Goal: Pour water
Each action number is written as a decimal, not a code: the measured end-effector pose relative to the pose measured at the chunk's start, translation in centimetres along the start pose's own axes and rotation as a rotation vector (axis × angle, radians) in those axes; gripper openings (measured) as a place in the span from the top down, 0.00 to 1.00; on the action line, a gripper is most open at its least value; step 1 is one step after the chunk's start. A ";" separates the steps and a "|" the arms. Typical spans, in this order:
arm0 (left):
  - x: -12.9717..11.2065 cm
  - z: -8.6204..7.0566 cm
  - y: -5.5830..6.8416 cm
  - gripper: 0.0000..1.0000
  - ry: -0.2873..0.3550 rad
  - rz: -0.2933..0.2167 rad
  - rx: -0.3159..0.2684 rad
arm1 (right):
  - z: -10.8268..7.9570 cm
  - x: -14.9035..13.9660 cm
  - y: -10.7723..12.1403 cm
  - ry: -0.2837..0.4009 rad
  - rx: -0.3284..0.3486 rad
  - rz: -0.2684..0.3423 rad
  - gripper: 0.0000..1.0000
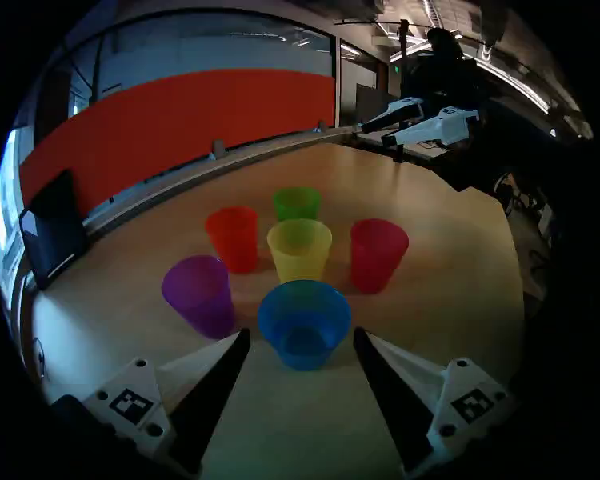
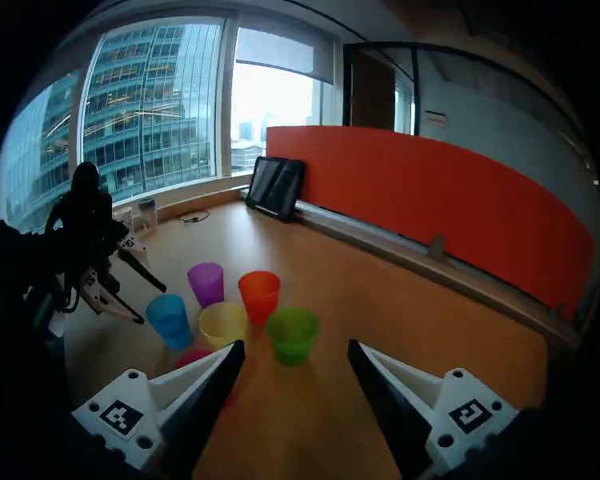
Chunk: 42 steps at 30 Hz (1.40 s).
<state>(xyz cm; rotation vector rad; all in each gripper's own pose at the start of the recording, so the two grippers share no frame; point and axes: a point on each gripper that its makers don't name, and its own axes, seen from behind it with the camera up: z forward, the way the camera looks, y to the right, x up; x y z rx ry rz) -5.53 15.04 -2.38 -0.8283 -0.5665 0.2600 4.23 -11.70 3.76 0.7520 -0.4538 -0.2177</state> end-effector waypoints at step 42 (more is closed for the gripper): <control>-0.4 4.4 0.5 0.13 -0.048 0.013 -0.034 | 3.7 -1.3 0.4 -0.032 0.030 0.010 0.00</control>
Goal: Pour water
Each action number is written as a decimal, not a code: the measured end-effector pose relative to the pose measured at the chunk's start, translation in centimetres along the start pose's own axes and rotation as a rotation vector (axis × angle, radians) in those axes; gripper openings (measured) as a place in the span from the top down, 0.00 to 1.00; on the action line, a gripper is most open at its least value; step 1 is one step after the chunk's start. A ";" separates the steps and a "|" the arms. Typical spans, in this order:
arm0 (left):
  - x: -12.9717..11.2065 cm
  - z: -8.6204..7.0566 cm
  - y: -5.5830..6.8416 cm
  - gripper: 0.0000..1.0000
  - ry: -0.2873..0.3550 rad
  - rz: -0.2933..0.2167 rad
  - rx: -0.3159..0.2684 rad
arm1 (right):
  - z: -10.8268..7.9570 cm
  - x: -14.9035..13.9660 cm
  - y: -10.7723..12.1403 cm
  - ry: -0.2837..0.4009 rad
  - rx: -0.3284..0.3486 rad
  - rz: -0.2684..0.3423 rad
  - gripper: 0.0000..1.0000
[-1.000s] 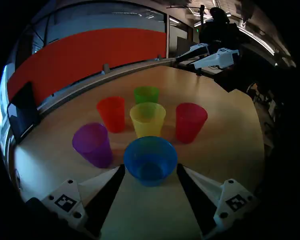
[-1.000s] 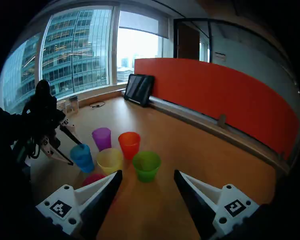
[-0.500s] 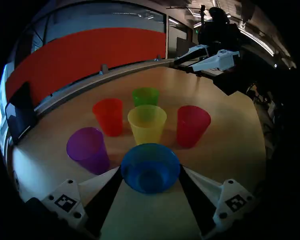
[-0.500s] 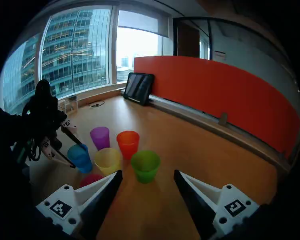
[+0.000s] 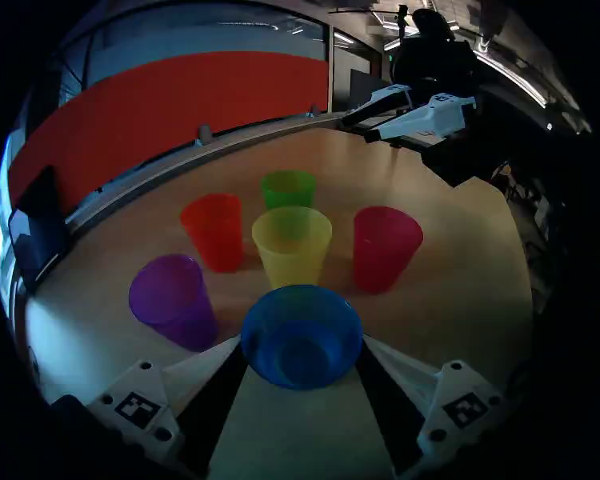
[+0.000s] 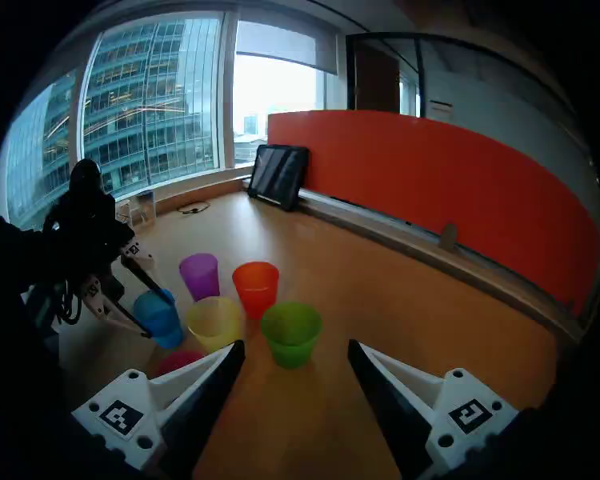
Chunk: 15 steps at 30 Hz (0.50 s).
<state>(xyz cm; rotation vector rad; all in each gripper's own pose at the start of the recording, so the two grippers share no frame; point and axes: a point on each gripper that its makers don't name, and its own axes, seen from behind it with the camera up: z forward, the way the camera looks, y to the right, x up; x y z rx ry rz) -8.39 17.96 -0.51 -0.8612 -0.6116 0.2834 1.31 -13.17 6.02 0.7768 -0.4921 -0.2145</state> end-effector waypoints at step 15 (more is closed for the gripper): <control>3.0 -2.1 -0.1 0.14 0.078 0.008 0.005 | 3.0 -1.1 -0.3 -0.039 0.023 -0.007 0.00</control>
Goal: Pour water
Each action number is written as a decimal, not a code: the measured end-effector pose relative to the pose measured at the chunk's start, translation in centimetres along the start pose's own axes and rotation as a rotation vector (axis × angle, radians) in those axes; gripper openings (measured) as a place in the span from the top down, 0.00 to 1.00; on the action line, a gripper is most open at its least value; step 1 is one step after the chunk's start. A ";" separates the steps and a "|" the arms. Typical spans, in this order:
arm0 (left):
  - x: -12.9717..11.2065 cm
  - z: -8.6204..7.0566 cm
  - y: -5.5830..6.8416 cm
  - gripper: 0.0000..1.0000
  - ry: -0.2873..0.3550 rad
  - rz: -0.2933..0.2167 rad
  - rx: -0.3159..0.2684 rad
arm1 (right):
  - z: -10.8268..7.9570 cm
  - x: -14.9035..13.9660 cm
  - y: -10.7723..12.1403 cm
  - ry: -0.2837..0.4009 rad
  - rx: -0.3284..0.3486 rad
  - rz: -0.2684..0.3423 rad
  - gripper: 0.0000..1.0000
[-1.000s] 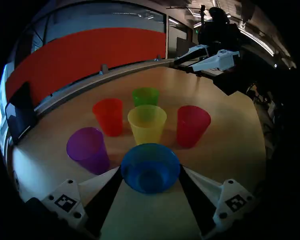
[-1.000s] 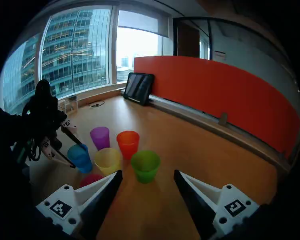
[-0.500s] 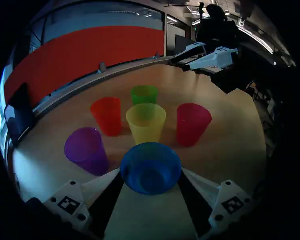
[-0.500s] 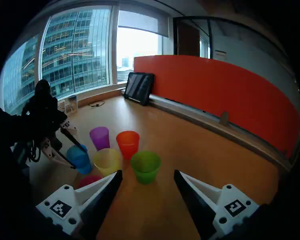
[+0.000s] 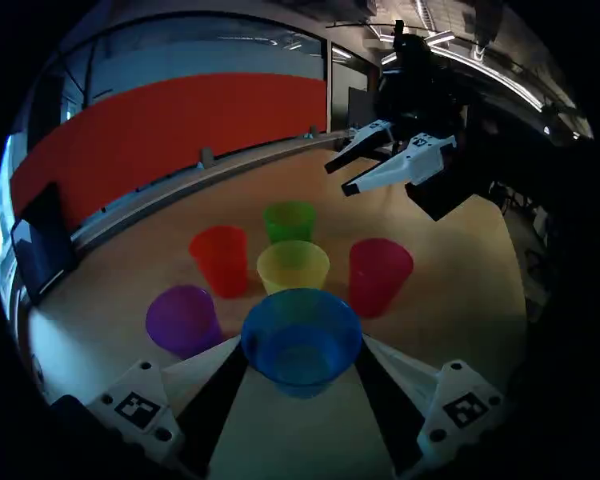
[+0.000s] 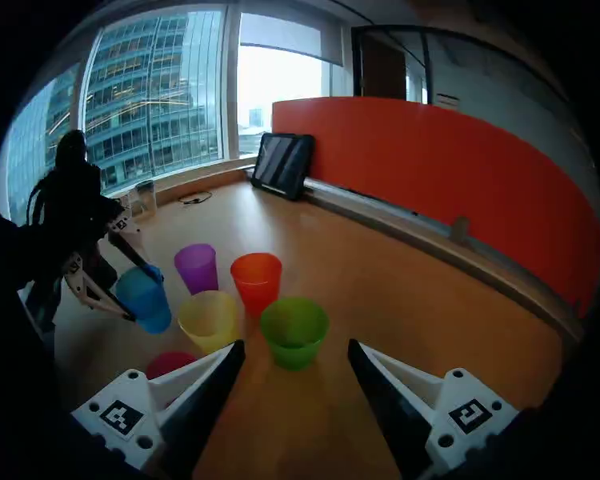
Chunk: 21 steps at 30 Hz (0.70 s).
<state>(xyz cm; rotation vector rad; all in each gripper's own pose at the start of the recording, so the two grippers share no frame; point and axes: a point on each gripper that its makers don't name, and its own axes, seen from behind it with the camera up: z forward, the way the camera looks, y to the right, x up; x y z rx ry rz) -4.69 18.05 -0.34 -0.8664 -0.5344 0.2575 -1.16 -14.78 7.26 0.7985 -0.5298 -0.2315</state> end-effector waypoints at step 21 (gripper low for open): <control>2.7 -2.0 -1.8 0.14 0.092 -0.025 0.042 | 6.0 -3.0 0.4 -0.102 0.024 -0.011 0.00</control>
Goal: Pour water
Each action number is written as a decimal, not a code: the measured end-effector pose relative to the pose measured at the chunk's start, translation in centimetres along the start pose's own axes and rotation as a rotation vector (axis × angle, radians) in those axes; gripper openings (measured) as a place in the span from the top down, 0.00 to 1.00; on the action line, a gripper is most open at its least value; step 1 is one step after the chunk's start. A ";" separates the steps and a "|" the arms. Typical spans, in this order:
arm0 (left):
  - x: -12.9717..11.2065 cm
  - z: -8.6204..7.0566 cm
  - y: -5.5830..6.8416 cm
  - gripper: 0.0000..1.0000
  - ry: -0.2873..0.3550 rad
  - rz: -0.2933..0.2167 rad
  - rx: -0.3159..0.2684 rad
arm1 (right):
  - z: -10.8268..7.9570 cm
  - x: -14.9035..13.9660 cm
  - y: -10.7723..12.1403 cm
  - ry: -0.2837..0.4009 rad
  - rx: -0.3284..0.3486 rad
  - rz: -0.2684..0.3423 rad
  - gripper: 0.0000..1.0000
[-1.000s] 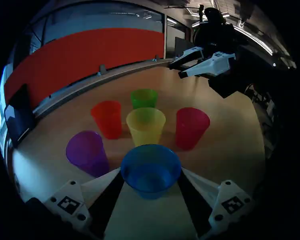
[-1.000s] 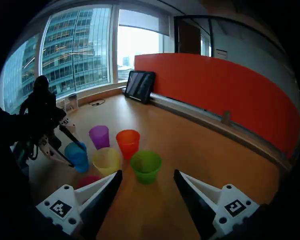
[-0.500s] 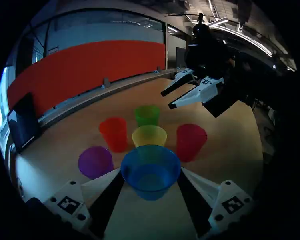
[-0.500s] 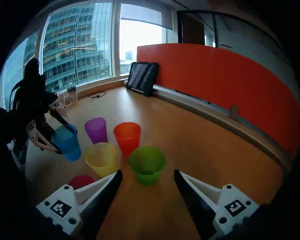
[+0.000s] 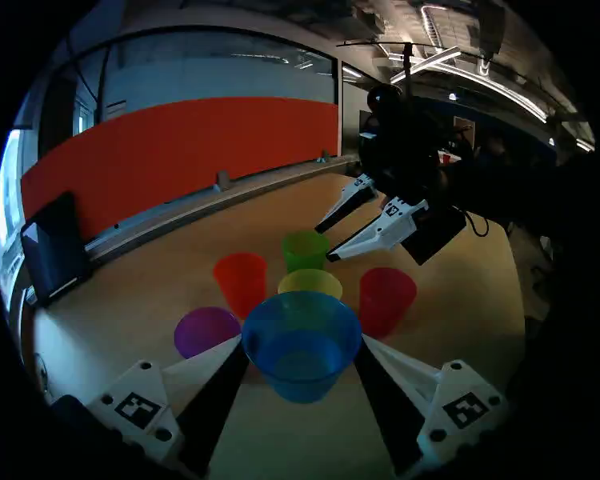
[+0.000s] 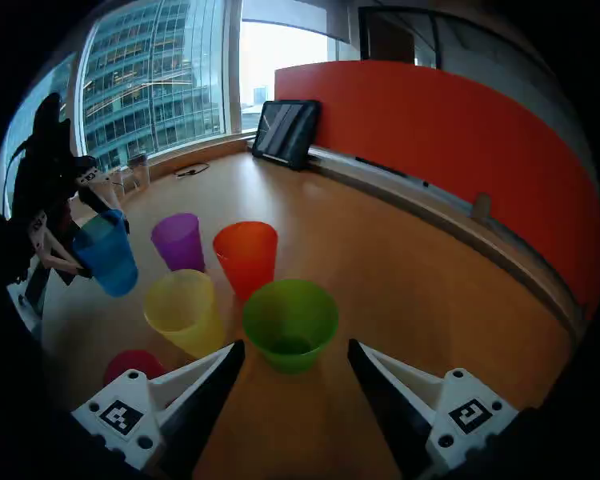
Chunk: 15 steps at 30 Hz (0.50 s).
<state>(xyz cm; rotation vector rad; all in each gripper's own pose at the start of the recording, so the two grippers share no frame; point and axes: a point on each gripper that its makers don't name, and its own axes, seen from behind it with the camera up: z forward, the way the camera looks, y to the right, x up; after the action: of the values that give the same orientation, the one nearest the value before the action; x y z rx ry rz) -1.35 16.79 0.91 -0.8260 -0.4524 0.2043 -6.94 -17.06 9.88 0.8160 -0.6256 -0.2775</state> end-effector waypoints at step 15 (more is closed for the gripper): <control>0.6 -0.6 -0.2 0.13 0.030 -0.012 -0.001 | 3.0 0.3 -0.5 -0.028 0.023 -0.019 0.00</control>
<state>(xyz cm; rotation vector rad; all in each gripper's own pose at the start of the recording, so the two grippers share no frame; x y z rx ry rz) -0.56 16.42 0.86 -0.8258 -0.4292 0.1805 -8.55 -19.30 11.15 0.8419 -0.6486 -0.3003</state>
